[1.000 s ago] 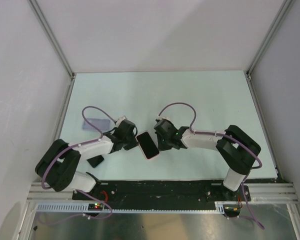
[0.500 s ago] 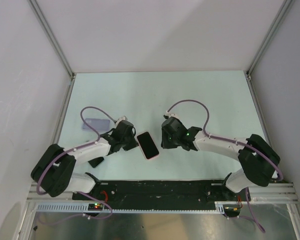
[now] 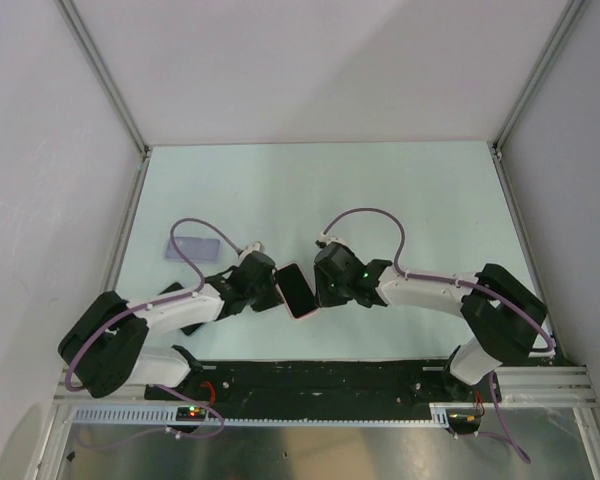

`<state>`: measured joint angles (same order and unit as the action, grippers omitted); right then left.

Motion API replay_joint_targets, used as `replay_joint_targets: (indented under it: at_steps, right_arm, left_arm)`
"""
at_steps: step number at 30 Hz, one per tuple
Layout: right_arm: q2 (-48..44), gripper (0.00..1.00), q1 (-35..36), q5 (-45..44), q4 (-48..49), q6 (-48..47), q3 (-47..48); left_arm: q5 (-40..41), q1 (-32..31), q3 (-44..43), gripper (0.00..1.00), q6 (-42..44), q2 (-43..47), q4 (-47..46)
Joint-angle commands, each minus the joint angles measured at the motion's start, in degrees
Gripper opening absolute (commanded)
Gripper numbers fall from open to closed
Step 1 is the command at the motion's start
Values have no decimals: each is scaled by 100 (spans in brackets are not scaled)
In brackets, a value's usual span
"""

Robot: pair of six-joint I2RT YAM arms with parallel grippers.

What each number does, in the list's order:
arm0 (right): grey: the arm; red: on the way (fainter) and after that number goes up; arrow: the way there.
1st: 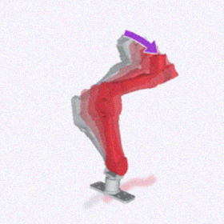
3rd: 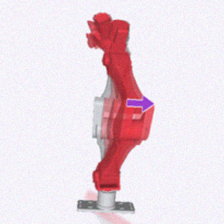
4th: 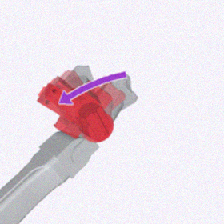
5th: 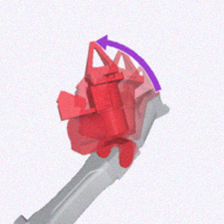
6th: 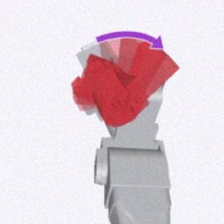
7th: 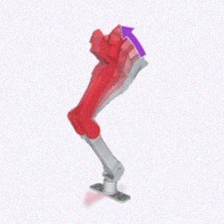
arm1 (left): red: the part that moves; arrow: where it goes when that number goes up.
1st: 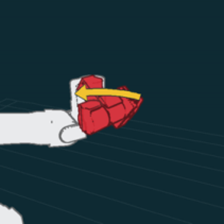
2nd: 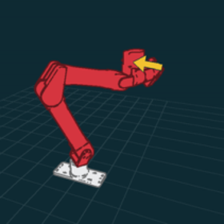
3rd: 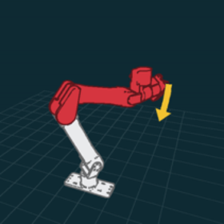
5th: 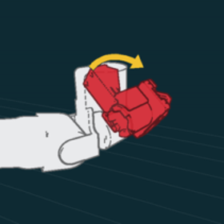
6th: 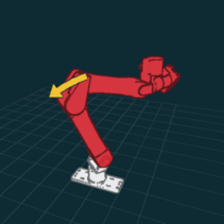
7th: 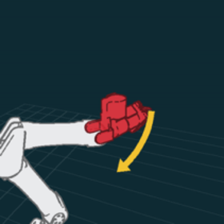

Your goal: Put the phone into the phone case

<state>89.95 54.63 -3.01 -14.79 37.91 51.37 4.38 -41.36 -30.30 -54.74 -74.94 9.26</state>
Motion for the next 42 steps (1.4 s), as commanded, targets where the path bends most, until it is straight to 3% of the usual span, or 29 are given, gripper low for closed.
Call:
replay_joint_targets:
  at_steps: [1,10,26,42]
  right_arm:
    - [185,26,48,67,228,-11,13]
    - [422,23,53,-58,242,-53,104]
    - [919,5,312,-333,-108,-174,239]
    - [1634,2,580,-371,-220,-152,509]
  left_arm:
    - [94,-125,13,0,-179,129,-90]
    - [99,-159,-28,0,-186,56,-99]
    - [87,-153,-95,0,-161,-104,-124]
    - [34,-158,-156,0,-140,-253,-211]
